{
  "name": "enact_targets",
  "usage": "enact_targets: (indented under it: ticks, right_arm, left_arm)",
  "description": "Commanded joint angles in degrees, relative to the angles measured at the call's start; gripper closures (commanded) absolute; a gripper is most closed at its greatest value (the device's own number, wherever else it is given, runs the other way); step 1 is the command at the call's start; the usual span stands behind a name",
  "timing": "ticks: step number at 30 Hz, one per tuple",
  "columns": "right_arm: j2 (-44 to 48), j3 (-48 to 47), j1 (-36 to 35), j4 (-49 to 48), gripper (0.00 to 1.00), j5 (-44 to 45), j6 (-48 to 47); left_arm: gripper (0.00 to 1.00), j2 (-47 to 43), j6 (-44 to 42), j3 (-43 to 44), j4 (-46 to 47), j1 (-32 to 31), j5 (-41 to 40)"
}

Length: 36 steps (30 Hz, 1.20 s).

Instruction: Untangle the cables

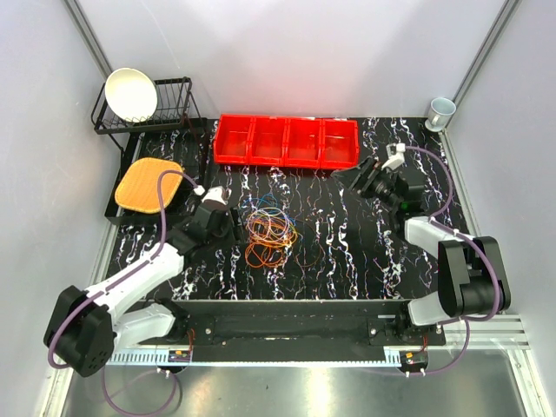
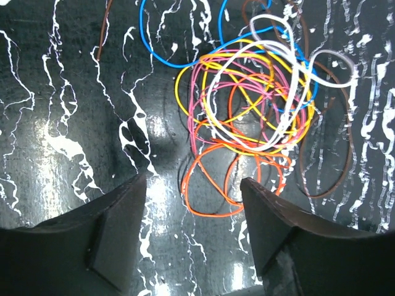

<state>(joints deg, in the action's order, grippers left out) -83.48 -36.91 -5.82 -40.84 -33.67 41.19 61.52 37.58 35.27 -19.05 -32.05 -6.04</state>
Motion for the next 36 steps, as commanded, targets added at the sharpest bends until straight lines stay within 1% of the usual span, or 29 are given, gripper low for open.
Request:
enact_targets:
  ticks: [1,4,6,10,17,23,27,32,36]
  right_arm:
    - [2.37,-4.74,-2.17,14.19,0.00,2.82,-1.63]
    - [-0.18,-5.55,-2.44,13.42,0.00,1.42,-1.82]
    - [-1.24,-5.46,-2.35,12.98,0.00,0.89,-1.99]
    - [-1.51,-5.63,-2.44,12.98,0.00,0.98,-2.25]
    - [-1.68,-5.28,-2.35,11.92,0.00,-0.08,-1.81]
    - [-2.56,-5.46,-2.35,11.92,0.00,-0.25,-1.90]
    - [-3.09,-5.63,-2.35,11.84,0.00,-0.69,-1.73]
    - [-3.79,-5.90,-2.35,11.75,0.00,-1.13,-1.73]
    - [-4.41,-5.99,-2.44,11.57,0.00,-1.40,-1.55]
  left_arm:
    - [0.38,2.29,0.82,-1.07,4.72,-0.82,-2.39]
    - [0.41,4.48,0.83,-0.81,5.69,-1.26,-3.00]
    - [0.42,6.24,0.83,-0.37,5.78,-1.70,-3.71]
    - [0.43,8.97,0.65,0.24,7.44,-2.05,-4.50]
    - [0.48,14.59,0.30,2.17,9.38,-2.66,-6.61]
    - [0.49,17.93,-0.75,3.32,12.36,-2.75,-7.32]
    - [0.54,20.22,-1.11,4.28,13.60,-2.75,-8.46]
    - [0.69,22.50,-1.98,5.34,14.74,-2.75,-9.16]
    - [0.74,23.47,-2.60,5.95,15.71,-2.75,-9.07]
